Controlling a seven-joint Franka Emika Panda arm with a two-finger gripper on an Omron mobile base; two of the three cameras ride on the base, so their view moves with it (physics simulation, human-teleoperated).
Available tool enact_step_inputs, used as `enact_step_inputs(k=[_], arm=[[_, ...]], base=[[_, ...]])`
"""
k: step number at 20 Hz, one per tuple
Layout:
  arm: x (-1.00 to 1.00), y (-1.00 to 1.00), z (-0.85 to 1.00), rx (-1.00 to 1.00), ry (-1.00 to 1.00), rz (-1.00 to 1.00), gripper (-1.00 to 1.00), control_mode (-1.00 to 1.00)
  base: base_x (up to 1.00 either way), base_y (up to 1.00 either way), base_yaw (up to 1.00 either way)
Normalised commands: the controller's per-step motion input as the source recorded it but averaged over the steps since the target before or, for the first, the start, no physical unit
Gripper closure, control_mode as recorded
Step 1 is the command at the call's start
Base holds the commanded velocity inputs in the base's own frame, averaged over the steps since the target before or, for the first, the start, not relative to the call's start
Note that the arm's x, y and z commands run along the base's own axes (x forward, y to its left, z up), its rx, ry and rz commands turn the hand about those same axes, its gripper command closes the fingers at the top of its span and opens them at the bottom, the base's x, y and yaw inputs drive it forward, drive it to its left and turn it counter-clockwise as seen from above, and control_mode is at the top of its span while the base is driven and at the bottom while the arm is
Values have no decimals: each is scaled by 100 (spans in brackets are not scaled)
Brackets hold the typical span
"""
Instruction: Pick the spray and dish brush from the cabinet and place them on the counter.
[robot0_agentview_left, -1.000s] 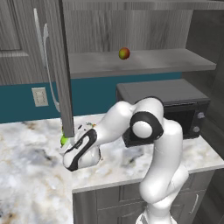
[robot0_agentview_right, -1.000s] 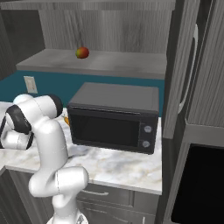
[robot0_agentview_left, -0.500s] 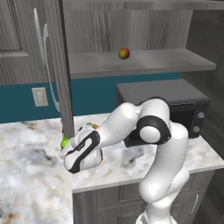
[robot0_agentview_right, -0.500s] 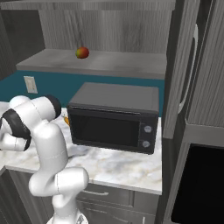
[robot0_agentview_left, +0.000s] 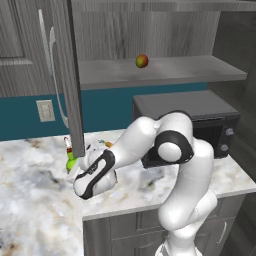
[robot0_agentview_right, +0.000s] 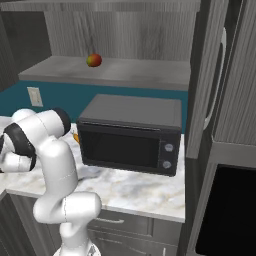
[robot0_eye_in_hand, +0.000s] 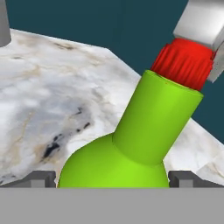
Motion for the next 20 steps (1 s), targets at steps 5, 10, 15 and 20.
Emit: enact_step_inputs(k=[5,10,15,20], arm=[[20,-7,-56,0,-15,14,-100,-100],[19,-12,-71,0,-19,14,-100,-100],[19,-4,-58,0,-17,15,-100,-100],[14,-1,-50,0,-13,16,-100,-100]], base=[[0,0,0],[0,0,0],[0,0,0],[0,0,0]])
